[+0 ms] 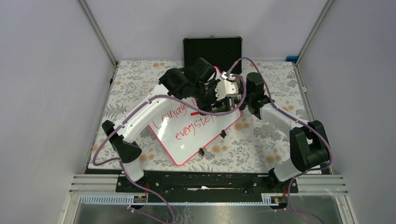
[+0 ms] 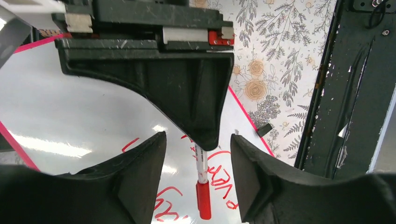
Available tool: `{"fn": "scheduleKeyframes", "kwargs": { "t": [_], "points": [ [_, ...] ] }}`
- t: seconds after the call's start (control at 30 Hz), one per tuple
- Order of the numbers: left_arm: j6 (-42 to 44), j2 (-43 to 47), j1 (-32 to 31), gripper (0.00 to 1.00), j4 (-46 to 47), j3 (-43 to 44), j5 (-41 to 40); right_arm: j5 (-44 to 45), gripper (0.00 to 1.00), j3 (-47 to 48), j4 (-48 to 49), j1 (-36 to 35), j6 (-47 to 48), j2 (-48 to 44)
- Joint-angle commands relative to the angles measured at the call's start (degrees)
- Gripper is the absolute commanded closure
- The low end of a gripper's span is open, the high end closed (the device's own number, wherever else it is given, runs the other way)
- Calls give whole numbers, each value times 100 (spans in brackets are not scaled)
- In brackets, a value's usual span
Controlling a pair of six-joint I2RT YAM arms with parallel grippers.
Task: Write a sentence on the whiteboard
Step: Insert the whiteboard marker without the cap into the pen cap.
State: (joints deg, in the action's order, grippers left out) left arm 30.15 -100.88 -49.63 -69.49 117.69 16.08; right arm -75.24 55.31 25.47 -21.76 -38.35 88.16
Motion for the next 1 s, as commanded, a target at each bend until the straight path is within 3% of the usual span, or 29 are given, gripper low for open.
{"fn": "scheduleKeyframes", "kwargs": {
  "t": [0.0,0.23,0.47,0.73,0.97],
  "points": [
    [15,437,83,40,199,247,161,-34,100,-18,1128,150,-717,16],
    [-204,949,1165,39,234,36,1080,-157,100,-166,2574,344,-1981,49],
    [323,1679,1236,38,380,-731,450,-135,100,-204,3141,365,-2517,154],
    [905,2059,1044,36,601,-1770,-26,-165,100,-275,5164,370,-4222,489],
    [936,1927,744,39,892,-1899,-423,-173,100,-240,6353,357,-5316,851]
  ]
}}
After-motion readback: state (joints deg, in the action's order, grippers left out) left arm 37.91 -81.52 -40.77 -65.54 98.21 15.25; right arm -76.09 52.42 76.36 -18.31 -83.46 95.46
